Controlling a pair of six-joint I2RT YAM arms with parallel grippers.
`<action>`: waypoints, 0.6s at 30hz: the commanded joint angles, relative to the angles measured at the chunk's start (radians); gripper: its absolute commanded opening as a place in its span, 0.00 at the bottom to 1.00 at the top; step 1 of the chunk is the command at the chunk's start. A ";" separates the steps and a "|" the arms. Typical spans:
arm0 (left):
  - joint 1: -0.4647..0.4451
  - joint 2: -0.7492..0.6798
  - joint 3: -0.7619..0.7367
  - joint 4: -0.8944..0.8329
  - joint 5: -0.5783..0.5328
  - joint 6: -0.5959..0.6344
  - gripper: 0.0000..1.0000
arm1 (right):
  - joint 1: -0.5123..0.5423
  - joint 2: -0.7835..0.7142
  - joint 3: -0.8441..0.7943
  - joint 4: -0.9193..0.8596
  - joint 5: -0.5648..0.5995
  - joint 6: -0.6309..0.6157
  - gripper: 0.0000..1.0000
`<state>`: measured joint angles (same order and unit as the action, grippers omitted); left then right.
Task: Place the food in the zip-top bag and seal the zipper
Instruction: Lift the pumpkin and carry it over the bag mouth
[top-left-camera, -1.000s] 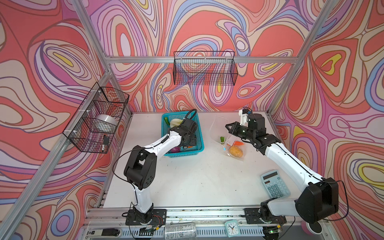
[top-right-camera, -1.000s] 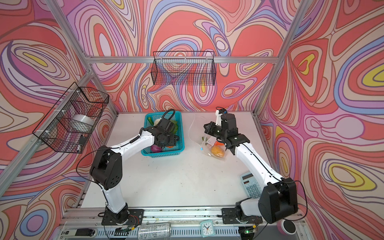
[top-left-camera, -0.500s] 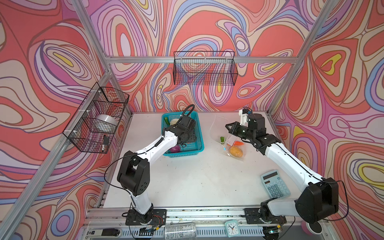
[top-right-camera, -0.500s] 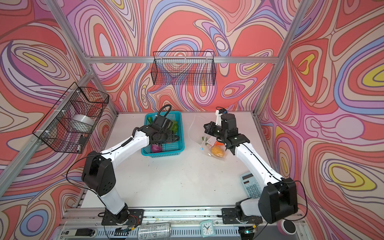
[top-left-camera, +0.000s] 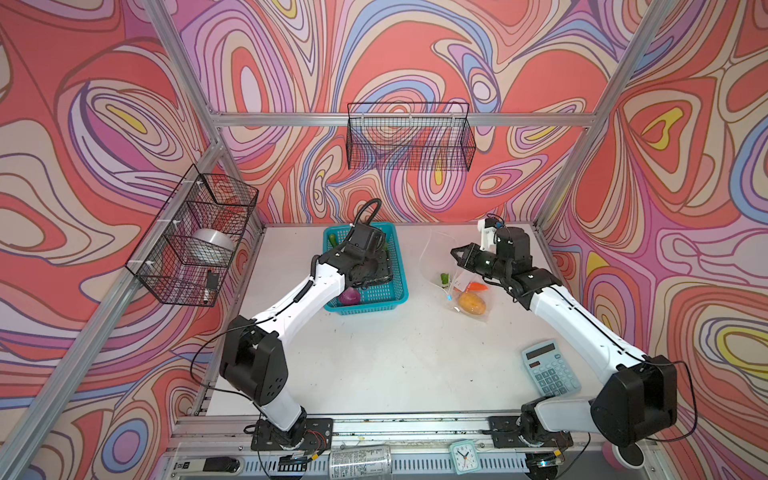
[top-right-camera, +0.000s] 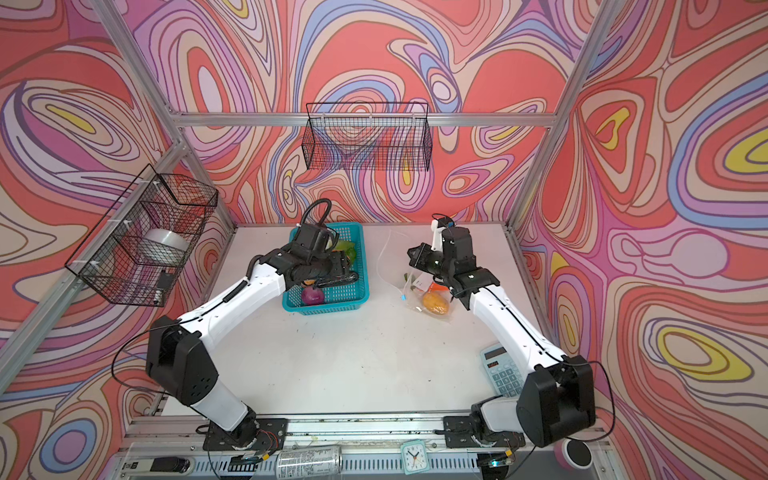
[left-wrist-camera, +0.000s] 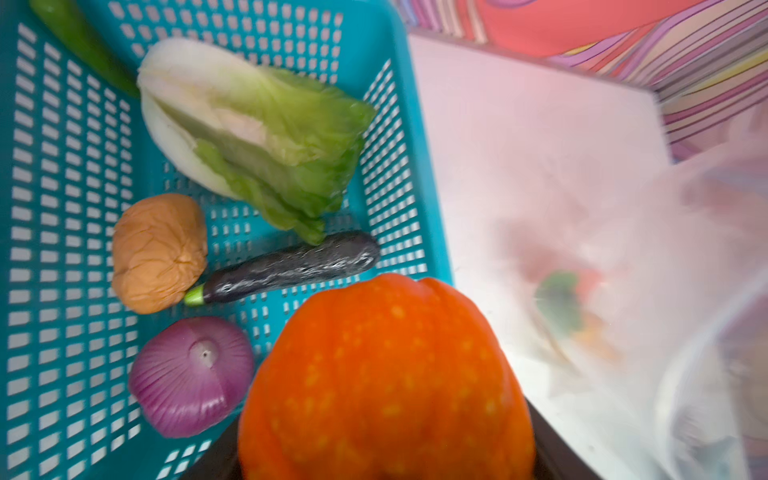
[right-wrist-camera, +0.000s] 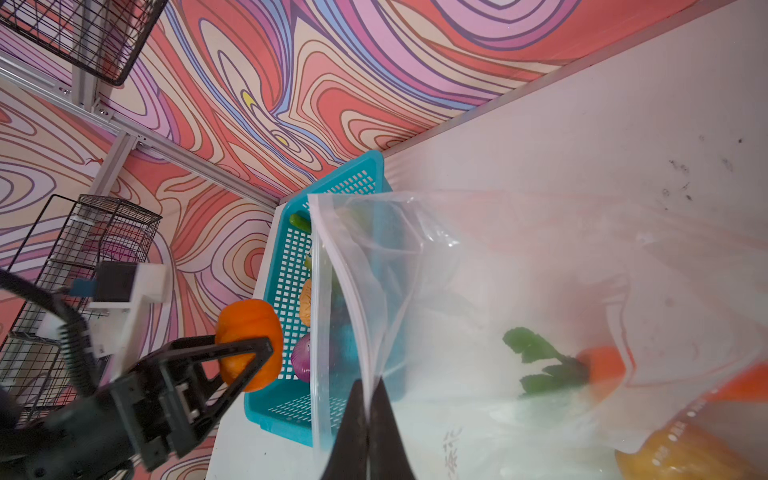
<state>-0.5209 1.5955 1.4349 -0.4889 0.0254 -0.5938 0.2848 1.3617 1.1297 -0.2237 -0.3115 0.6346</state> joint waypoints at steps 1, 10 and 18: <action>0.002 -0.070 -0.015 0.144 0.169 -0.068 0.63 | 0.004 0.000 0.007 0.015 0.002 0.000 0.00; -0.095 -0.003 0.070 0.217 0.288 -0.101 0.62 | 0.004 -0.003 -0.001 0.023 -0.010 0.006 0.00; -0.147 0.140 0.151 0.290 0.317 -0.149 0.62 | 0.004 -0.035 0.000 0.029 -0.031 -0.006 0.00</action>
<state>-0.6586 1.6955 1.5383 -0.2359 0.3233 -0.7147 0.2848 1.3609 1.1297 -0.2146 -0.3313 0.6376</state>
